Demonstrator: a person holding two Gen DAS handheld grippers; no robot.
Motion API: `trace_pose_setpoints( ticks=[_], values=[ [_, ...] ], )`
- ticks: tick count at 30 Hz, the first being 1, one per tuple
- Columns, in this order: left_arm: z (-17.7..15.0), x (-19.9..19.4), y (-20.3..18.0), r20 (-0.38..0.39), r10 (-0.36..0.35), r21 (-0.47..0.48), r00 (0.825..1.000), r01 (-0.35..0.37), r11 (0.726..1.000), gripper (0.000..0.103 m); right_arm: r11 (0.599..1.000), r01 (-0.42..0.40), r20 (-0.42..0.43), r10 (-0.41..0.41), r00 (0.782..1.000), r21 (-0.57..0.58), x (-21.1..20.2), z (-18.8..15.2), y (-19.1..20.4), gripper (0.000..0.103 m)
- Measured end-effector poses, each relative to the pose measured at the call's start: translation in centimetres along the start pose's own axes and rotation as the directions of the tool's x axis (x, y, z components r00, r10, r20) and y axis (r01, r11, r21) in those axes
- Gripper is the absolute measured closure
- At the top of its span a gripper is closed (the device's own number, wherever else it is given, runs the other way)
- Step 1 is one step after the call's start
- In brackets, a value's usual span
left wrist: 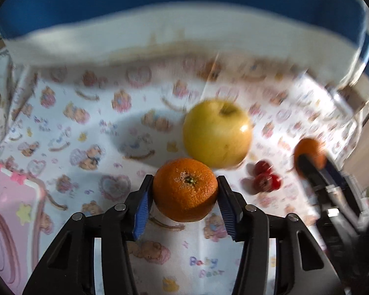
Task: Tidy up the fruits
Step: 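Lift and carry both held oranges over the cream plate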
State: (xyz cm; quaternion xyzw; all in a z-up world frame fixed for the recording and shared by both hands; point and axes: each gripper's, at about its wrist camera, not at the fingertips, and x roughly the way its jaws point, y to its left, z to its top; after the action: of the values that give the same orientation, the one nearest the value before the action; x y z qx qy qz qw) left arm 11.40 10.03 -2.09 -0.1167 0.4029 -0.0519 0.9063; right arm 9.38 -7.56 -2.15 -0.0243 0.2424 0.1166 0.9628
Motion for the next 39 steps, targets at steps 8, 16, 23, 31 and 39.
trace_pose_setpoints(
  ticks=[8,16,23,31,39],
  values=[
    [0.2,-5.7,-0.7,0.148,0.026,0.061,0.989,-0.036,0.997,0.054,0.999,-0.011,0.007,0.01,1.0,0.034,-0.9,0.5,-0.1,0.052],
    [0.3,-8.0,-2.7,0.223,0.012,0.139,0.975,-0.044,0.989,0.054,0.999,-0.045,0.082,0.044,0.996,0.012,-4.4,2.6,0.2,0.052],
    [-1.1,-11.1,-5.5,0.311,-0.05,0.159,0.949,0.0,0.987,0.054,0.999,0.014,0.187,-0.006,0.982,-0.042,-9.8,4.4,-2.6,0.052],
    [-1.9,-14.4,-11.8,0.383,-0.15,0.301,0.911,0.03,0.953,0.054,0.994,0.112,0.254,-0.11,0.961,0.008,-14.2,4.7,-8.8,0.052],
    [-1.2,-12.1,-17.3,0.314,-0.203,0.341,0.928,0.089,0.936,0.054,0.985,0.164,0.272,-0.173,0.947,0.055,-15.9,3.8,-14.3,0.052]
  ],
)
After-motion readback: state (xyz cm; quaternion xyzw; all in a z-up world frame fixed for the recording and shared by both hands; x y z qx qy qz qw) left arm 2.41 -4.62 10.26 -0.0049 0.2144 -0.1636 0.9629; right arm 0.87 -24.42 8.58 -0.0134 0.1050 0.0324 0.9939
